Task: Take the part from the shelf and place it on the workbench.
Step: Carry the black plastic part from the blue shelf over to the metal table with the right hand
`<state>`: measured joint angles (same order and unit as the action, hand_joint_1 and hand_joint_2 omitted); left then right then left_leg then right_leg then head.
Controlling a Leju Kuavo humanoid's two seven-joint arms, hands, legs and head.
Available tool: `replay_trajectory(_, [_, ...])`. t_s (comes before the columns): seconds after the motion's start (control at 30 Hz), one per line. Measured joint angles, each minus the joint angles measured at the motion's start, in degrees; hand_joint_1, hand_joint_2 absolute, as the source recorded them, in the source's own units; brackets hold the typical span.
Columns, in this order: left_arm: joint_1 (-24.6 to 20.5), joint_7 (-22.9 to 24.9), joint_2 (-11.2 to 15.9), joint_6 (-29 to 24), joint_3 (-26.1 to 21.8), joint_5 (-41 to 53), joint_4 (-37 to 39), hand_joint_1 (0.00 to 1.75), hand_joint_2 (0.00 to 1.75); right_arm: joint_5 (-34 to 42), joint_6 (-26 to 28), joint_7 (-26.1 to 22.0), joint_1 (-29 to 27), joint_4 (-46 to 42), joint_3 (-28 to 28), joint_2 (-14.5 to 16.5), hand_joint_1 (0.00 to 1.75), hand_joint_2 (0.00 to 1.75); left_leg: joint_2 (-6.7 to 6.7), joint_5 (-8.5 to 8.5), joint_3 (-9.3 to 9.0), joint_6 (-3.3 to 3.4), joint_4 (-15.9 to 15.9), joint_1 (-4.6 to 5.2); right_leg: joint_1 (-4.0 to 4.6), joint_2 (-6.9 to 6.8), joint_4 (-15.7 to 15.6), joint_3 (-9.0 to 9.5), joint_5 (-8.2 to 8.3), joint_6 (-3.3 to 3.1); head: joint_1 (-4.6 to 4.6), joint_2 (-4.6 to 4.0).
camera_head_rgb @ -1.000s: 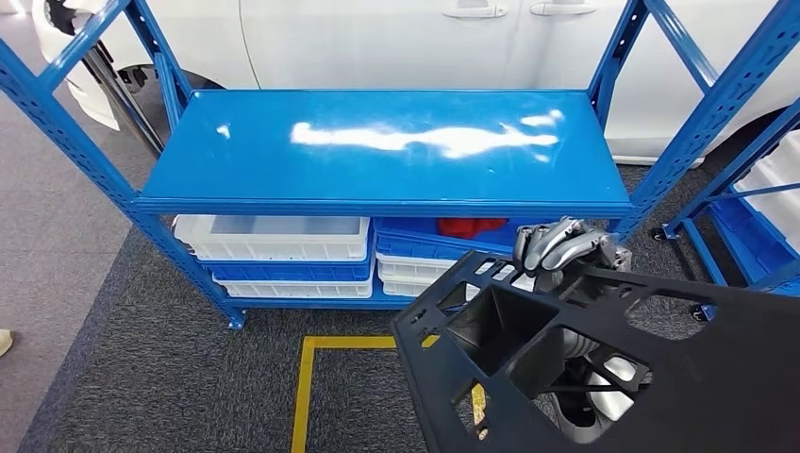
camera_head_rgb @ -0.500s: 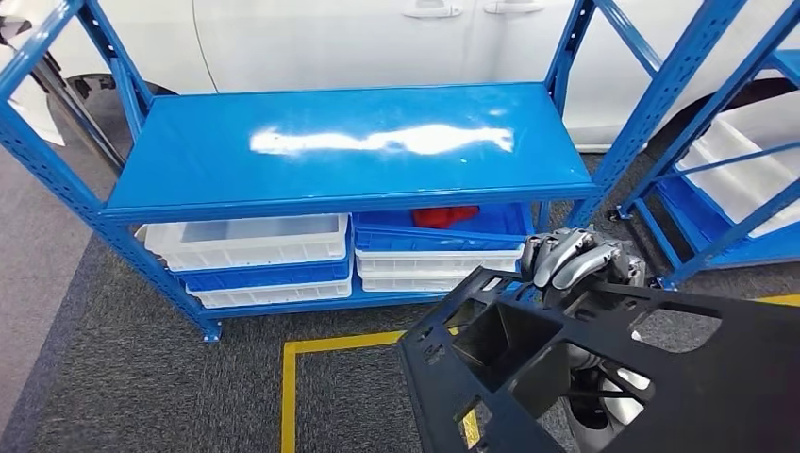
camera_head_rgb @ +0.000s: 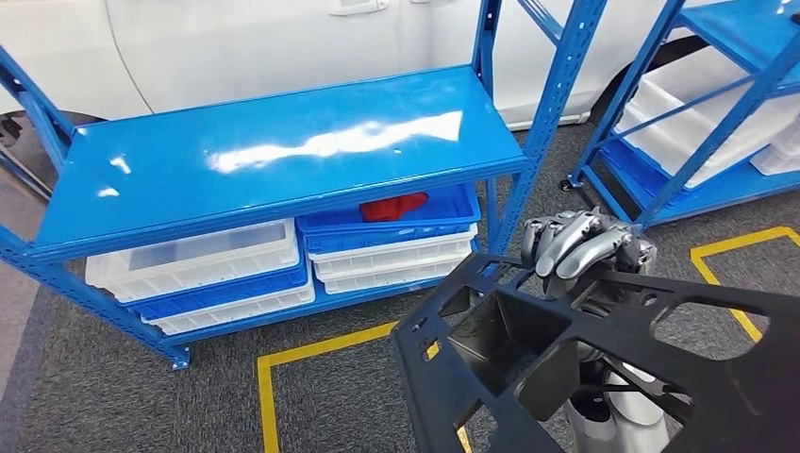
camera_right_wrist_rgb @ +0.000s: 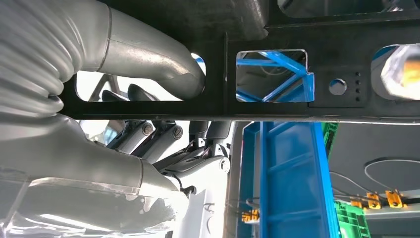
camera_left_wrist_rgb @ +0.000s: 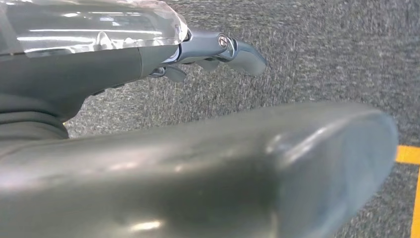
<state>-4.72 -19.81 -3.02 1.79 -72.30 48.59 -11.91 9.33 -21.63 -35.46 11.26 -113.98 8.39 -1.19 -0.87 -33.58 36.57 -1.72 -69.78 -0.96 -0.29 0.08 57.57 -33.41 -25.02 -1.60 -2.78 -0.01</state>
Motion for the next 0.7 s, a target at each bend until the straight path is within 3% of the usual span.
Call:
replay_trajectory(0.03, [0.1, 0.0, 0.0, -0.1, -0.1, 0.0, 0.0, 0.0, 0.0, 0.0, 0.0, 0.2, 0.1, 0.0, 0.1, 0.1, 1.75, 1.75, 0.27, -1.07, 1.48, -0.08, -3.2, 0.0, 0.06, 0.69, 0.0, -0.12, 0.08, -0.07, 0.0, -0.01])
replay_trajectory(0.07, [0.2, 0.0, -0.1, -0.1, -0.1, -0.1, 0.0, 0.0, 0.0, 0.0, 0.0, 0.5, 0.2, 0.0, 0.2, 0.1, 1.75, 1.75, 0.39, -1.08, 2.18, -0.09, -4.8, 0.0, 0.1, 1.43, 0.1, -0.21, 0.15, -0.06, 0.0, -0.01])
replay_trajectory(0.1, [0.2, -0.1, -0.1, -0.1, -0.2, -0.1, 0.0, 0.0, 0.0, 0.0, 0.0, 0.7, 0.4, 0.0, 0.2, 0.2, 1.75, 1.75, 0.46, 0.07, 1.78, -0.05, -3.9, -0.01, 0.12, 2.16, 0.2, -0.25, 0.2, -0.01, 0.0, -0.01])
replay_trajectory(0.13, [0.1, -0.1, -0.2, -0.1, -0.2, -0.1, 0.0, 0.0, 0.0, 0.0, 0.0, 0.9, 0.5, 0.0, 0.3, 0.2, 1.75, 1.75, 0.7, 2.05, 0.38, 0.06, -1.0, -0.04, 0.11, 2.88, 0.4, -0.27, 0.21, 0.08, 0.0, -0.01])
replay_trajectory(0.2, [0.1, -0.1, -0.2, -0.2, -0.2, -0.1, 0.0, 0.0, 0.0, 0.0, 0.0, 1.2, 1.0, 0.0, 0.4, 0.2, 1.75, 1.75, 2.89, 5.52, -3.25, 0.41, 6.9, -0.24, 0.16, 4.22, 0.9, -0.52, 0.17, 0.43, 0.01, 0.0])
replay_trajectory(0.27, [0.1, -0.2, -0.3, -0.1, -0.2, -0.1, 0.0, 0.0, 0.0, 0.0, 0.0, 1.6, 1.4, 0.0, 0.5, 0.2, 1.75, 1.75, 4.76, 6.39, -4.91, 0.81, 10.8, -0.27, 0.08, 5.5, 1.3, -1.15, 0.34, 1.18, 0.01, 0.0])
replay_trajectory(0.33, [0.0, -0.2, -0.4, 0.0, -0.2, -0.1, 0.0, 0.0, 0.0, 0.1, 0.0, 2.1, 1.7, 0.0, 0.5, 0.3, 1.75, 1.75, 4.14, 6.46, -4.94, 1.39, 11.2, -0.24, -0.11, 6.71, 1.2, -1.66, 0.76, 2.07, 0.01, 0.01])
replay_trajectory(0.37, [-0.1, -0.3, -0.5, 0.1, -0.3, -0.1, 0.0, 0.0, 0.0, 0.1, 0.0, 2.4, 1.9, -0.1, 0.6, 0.3, 1.75, 1.75, 3.48, 6.71, -4.97, 1.79, 11.4, -0.32, -0.08, 6.4, 1.4, -1.88, 0.65, 2.39, 0.01, 0.01])
replay_trajectory(0.43, [-0.3, -0.3, -0.7, 0.2, -0.3, -0.1, 0.0, 0.0, 0.0, 0.2, 0.0, 2.7, 2.4, -0.1, 0.6, 0.3, 1.75, 1.75, 2.07, 7.21, -5.03, 2.54, 12.1, -0.53, 0.06, 3.94, 4.5, -3.37, -1.42, 2.87, 0.03, 0.0])
replay_trajectory(0.5, [-0.3, -0.3, -0.8, 0.3, -0.3, -0.1, 0.0, 0.0, 0.0, 0.2, 0.0, 2.8, 2.9, -0.1, 0.7, 0.3, 1.75, 1.75, 0.61, 7.34, -4.92, 2.83, 12.1, -0.33, -0.12, 1.19, 11.7, -6.6, -5.23, 3.25, 0.04, 0.0])
replay_trajectory(0.57, [-0.1, -0.3, -0.9, 0.3, -0.3, -0.1, 0.0, 0.0, 0.0, 0.2, 0.0, 2.9, 3.0, -0.1, 0.8, 0.3, 1.75, 1.75, -0.91, 7.32, -4.77, 2.81, 12.1, -0.25, -0.45, 0.4, 16.9, -8.86, -6.91, 3.64, 0.04, 0.01])
replay_trajectory(0.6, [-0.2, -0.3, -0.9, 0.3, -0.3, -0.2, 0.0, 0.0, 0.0, 0.2, 0.0, 2.9, 3.0, -0.1, 0.9, 0.3, 1.75, 1.75, -1.64, 7.29, -4.76, 2.76, 12.1, -0.26, -0.59, 0.16, 16.5, -8.5, -6.23, 3.76, 0.04, 0.01])
replay_trajectory(0.63, [-0.2, -0.3, -1.0, 0.3, -0.3, -0.2, 0.0, 0.0, 0.0, 0.2, 0.0, 2.9, 3.1, -0.1, 0.9, 0.3, 1.75, 1.75, -2.29, 7.23, -4.8, 2.67, 12.0, -0.26, -0.69, -0.25, 13.8, -6.92, -4.61, 3.78, 0.04, 0.01])
replay_trajectory(0.7, [-0.4, -0.4, -1.1, 0.4, -0.3, -0.4, 0.0, 0.0, 0.0, 0.3, 0.0, 3.0, 3.5, 0.0, 1.1, 0.3, 1.75, 1.75, -3.4, 7.02, -4.96, 2.31, 11.9, -0.14, -0.45, -2.33, 5.7, -2.45, -1.47, 3.38, 0.04, 0.0])
